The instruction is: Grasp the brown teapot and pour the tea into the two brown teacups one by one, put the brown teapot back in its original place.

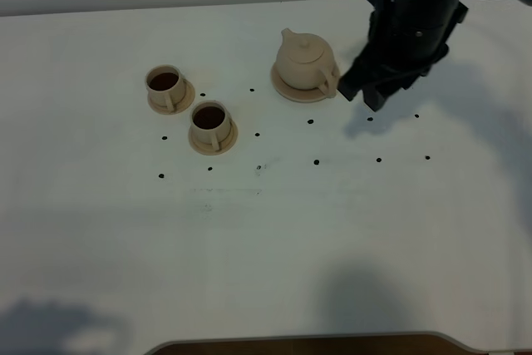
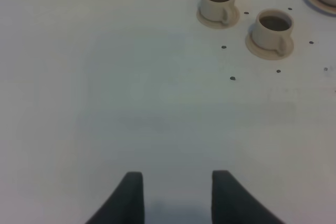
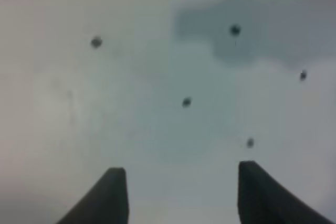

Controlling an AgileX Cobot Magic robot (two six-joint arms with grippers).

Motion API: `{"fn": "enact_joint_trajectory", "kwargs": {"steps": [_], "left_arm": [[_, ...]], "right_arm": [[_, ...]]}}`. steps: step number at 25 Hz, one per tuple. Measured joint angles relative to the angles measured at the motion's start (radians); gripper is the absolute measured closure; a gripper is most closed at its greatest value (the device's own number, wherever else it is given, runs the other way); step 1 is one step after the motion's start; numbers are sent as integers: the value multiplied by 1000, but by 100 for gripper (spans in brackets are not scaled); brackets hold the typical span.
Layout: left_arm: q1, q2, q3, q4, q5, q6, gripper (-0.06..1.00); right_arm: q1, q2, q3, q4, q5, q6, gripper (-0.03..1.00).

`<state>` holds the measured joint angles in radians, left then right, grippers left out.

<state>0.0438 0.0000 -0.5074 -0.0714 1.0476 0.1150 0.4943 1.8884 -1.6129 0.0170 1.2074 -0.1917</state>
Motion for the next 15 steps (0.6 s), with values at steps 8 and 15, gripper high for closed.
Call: {"fn": "enact_joint_trajectory", "kwargs": {"steps": [8,15], "left_arm": [[0,0,0,0,0,0,61],[0,0,0,0,0,0,61]], "right_arm": [[0,-425,442,32,9,0,51],[1,-825,791,66,10,0,51]]}}
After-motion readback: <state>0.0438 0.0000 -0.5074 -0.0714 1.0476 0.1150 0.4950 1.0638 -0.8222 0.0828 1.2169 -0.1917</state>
